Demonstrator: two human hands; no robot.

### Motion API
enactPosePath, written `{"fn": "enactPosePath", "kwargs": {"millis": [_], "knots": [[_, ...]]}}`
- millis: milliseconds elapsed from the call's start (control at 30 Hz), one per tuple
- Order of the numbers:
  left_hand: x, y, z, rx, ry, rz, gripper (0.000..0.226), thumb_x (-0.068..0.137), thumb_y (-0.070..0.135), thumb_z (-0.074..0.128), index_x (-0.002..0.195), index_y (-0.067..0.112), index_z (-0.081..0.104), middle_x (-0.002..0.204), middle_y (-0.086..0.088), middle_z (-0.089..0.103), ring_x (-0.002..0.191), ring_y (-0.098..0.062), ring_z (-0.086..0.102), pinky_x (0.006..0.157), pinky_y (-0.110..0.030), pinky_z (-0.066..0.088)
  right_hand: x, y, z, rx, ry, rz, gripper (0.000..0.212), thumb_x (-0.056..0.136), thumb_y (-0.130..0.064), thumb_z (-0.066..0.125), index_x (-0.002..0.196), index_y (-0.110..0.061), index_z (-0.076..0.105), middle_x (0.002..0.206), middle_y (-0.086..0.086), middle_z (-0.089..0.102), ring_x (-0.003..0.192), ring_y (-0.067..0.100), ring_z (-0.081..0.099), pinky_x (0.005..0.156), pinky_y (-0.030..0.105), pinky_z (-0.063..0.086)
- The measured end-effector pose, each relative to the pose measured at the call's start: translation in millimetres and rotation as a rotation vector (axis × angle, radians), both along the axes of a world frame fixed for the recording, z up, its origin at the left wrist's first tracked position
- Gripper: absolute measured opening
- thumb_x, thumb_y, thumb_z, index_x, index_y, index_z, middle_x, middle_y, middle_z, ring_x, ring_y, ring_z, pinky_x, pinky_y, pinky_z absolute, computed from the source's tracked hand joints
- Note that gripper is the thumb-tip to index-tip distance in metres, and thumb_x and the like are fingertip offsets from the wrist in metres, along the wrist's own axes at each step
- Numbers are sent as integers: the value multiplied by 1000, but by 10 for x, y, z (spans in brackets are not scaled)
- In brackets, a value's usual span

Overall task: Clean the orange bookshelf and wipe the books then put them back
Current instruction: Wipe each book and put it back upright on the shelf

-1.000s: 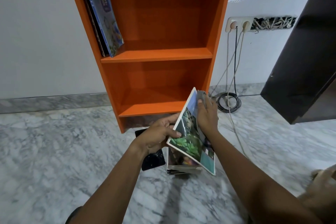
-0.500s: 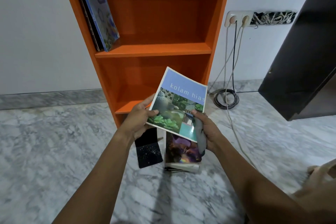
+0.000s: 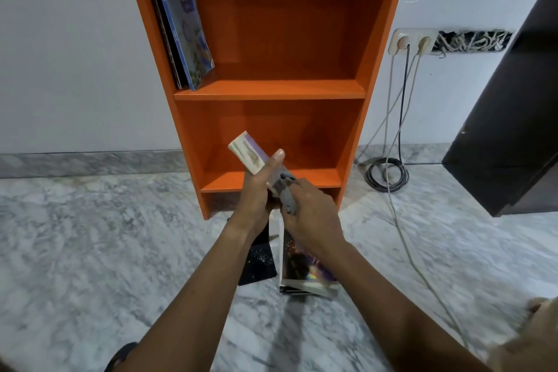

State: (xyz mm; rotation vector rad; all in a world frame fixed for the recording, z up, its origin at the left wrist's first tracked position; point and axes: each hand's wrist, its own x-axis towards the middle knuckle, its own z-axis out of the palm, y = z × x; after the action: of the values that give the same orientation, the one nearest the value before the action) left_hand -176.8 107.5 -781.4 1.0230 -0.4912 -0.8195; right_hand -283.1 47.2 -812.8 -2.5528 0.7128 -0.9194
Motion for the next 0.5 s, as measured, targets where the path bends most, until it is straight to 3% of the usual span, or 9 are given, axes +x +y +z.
{"fn": "enactPosePath", "kwargs": {"millis": [33,67,133,200,267,333,400,500], "knots": [[6,-5,13,-4,17,-5,52,81,51,71,108,7,65,85,-9,71,81,-28,69,88,-58,54,16,16,-25,-35,13,15,34,88,-23,63,120,-13,65,117,7,64,86,30,66,66,41,54],[16,2,31,1,68,-18,56,84,56,64,105,5,66,88,-11,71,86,-30,69,96,-60,51,23,32,-38,-47,22,36,42,89,-27,61,129,-14,60,127,6,60,97,28,66,72,41,57],[53,40,82,-2,175,-77,71,93,65,45,120,2,65,106,-19,73,103,-36,70,102,-55,51,46,52,-61,5,66,117,58,94,-38,52,149,-18,43,148,5,45,127,26,53,98,44,53],[96,80,124,-39,203,-153,69,100,63,32,127,8,64,121,-19,70,116,-36,66,104,-51,50,74,59,-77,94,59,206,63,99,-46,40,158,-26,27,161,1,30,148,24,30,119,49,32],[102,115,133,-24,190,-245,65,103,59,29,131,11,62,131,-17,66,124,-34,62,108,-47,47,112,52,-81,120,-39,230,58,103,-44,34,159,-33,26,166,-2,23,155,21,17,124,53,19],[71,135,99,1,207,-332,63,103,56,30,138,11,58,139,-14,62,131,-30,57,112,-43,43,131,35,-38,112,-129,171,54,105,-41,34,157,-37,24,168,-5,17,156,10,4,128,46,6],[9,164,79,19,226,-392,62,104,55,30,143,13,53,142,-13,59,133,-28,55,113,-42,42,144,-42,15,121,-191,85,54,105,-43,33,157,-32,28,166,1,24,154,9,8,127,37,5],[-74,170,35,41,258,-410,59,105,53,28,144,16,52,141,-13,61,129,-30,58,107,-46,48,155,-209,127,249,-329,19,43,108,-36,38,147,-21,46,150,6,45,142,20,38,117,36,31]]}}
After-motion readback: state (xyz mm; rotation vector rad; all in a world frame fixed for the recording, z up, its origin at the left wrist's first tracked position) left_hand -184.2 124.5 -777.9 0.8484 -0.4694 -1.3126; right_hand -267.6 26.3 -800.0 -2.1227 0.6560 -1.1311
